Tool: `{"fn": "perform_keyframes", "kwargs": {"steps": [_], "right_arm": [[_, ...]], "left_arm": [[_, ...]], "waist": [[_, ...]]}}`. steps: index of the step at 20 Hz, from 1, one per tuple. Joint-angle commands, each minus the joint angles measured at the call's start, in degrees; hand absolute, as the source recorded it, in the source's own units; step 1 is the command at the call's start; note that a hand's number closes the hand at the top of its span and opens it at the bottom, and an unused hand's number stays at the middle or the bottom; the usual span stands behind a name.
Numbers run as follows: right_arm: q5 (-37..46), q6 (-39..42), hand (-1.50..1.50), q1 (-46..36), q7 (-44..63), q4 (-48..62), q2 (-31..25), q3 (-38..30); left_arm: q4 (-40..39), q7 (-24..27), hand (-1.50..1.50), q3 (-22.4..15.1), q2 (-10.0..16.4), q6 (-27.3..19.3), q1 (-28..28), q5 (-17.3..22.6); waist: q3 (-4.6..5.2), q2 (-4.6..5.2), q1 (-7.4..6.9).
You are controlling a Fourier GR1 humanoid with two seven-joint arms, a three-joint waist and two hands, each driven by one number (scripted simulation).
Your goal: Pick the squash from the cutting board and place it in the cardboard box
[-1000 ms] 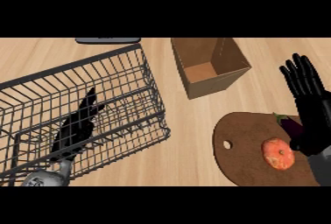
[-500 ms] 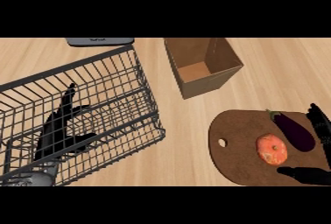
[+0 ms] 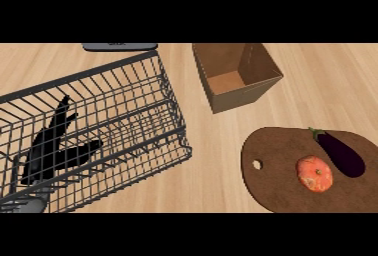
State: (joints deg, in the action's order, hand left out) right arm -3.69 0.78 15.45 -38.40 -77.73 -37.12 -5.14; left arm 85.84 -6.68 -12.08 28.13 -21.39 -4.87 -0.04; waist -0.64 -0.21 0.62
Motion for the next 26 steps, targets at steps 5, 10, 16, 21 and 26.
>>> {"fn": "perform_keyframes", "kwargs": {"steps": [5, 10, 16, 21, 26], "right_arm": [[11.27, 2.74, -1.50, -0.76, 9.60, -2.23, -11.30, 4.22], [16.50, 7.54, -1.50, -4.64, 20.06, -3.37, -15.77, 8.76], [17.12, 14.05, -1.50, -10.57, 30.60, -7.36, -13.63, 13.27], [22.05, 12.20, -1.50, -13.31, 34.20, -4.30, -9.96, 16.02], [21.87, 15.29, -1.50, -15.93, 38.04, -6.69, -9.15, 16.06]], "left_arm": [[-5.05, -0.10, 0.00, 5.73, 4.75, 2.72, 0.67, 0.65], [-5.74, 0.15, 0.00, 5.69, 2.87, 2.82, 0.54, -0.15], [-5.93, 1.32, 0.00, 6.44, 1.63, 3.47, 1.27, -1.61], [-7.21, -0.22, 0.00, 9.44, 3.10, 6.75, -0.61, -0.44], [-9.42, 1.24, 0.00, 9.01, -0.19, 4.64, -0.76, -3.80]], "waist": [[0.80, 0.49, -1.65], [0.80, 0.69, -2.62], [0.74, 0.41, -1.95], [0.65, 0.47, -1.79], [0.69, 0.43, -1.00]]}}
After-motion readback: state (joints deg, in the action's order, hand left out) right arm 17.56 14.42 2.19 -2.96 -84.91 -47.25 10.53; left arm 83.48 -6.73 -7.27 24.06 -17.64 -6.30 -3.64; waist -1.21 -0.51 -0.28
